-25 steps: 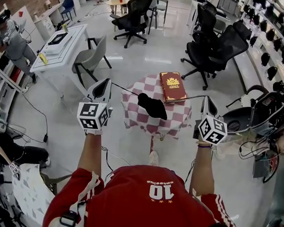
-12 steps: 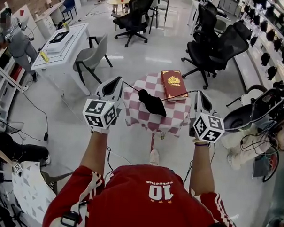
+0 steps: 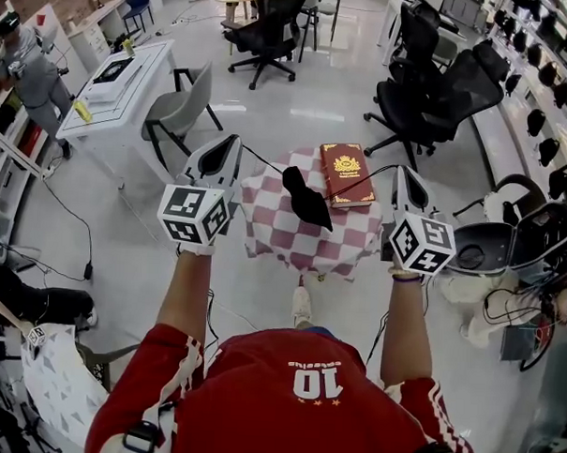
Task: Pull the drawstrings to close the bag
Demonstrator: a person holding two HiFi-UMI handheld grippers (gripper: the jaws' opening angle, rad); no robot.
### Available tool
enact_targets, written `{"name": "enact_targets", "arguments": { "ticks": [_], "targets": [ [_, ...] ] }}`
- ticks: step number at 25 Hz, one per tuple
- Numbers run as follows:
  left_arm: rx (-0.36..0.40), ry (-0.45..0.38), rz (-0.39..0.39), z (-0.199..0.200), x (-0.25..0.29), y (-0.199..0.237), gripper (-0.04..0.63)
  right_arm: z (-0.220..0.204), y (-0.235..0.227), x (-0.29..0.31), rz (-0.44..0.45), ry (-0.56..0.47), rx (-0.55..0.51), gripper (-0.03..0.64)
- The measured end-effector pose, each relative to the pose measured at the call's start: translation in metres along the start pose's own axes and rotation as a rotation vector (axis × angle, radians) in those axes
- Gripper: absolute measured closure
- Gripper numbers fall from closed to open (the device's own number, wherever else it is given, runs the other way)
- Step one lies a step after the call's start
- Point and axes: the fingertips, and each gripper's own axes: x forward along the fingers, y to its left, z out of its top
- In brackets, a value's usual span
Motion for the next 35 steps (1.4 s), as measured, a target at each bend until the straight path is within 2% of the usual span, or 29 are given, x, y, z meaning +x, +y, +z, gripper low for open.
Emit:
{"name": "enact_targets", "arguments": {
  "ticks": [9, 13, 16, 21, 25, 28, 31, 35],
  "targets": [
    [0.030, -0.082, 0.071, 0.028, 0.103, 0.036, 0.586, 0.024, -0.050, 0.114, 0.065, -0.021, -0.009, 0.603],
    [0.045, -0.065, 0.091, 0.025, 0.120, 0.043, 0.585, 0.024, -0.061, 0.147, 0.096, -0.006, -0.001, 0.601],
    [0.059, -0.025, 0.109, 0.009, 0.118, 0.050, 0.585, 0.016, -0.059, 0.166, 0.121, 0.014, 0.001, 0.601],
    [0.039, 0.093, 0.107, -0.046, 0.089, 0.054, 0.584, -0.026, -0.048, 0.173, 0.148, 0.095, 0.014, 0.601],
    [-0.005, 0.197, 0.057, -0.090, 0.064, 0.043, 0.584, -0.060, -0.040, 0.165, 0.149, 0.162, 0.035, 0.601],
    [-0.031, 0.256, -0.008, -0.117, 0.054, 0.026, 0.584, -0.085, -0.033, 0.156, 0.145, 0.210, 0.042, 0.601],
    [-0.059, 0.298, -0.061, -0.143, 0.049, 0.007, 0.584, -0.111, -0.027, 0.143, 0.133, 0.256, 0.055, 0.601],
    [-0.082, 0.337, -0.089, -0.172, 0.041, -0.011, 0.584, -0.143, -0.019, 0.120, 0.122, 0.305, 0.071, 0.601]
  ]
}}
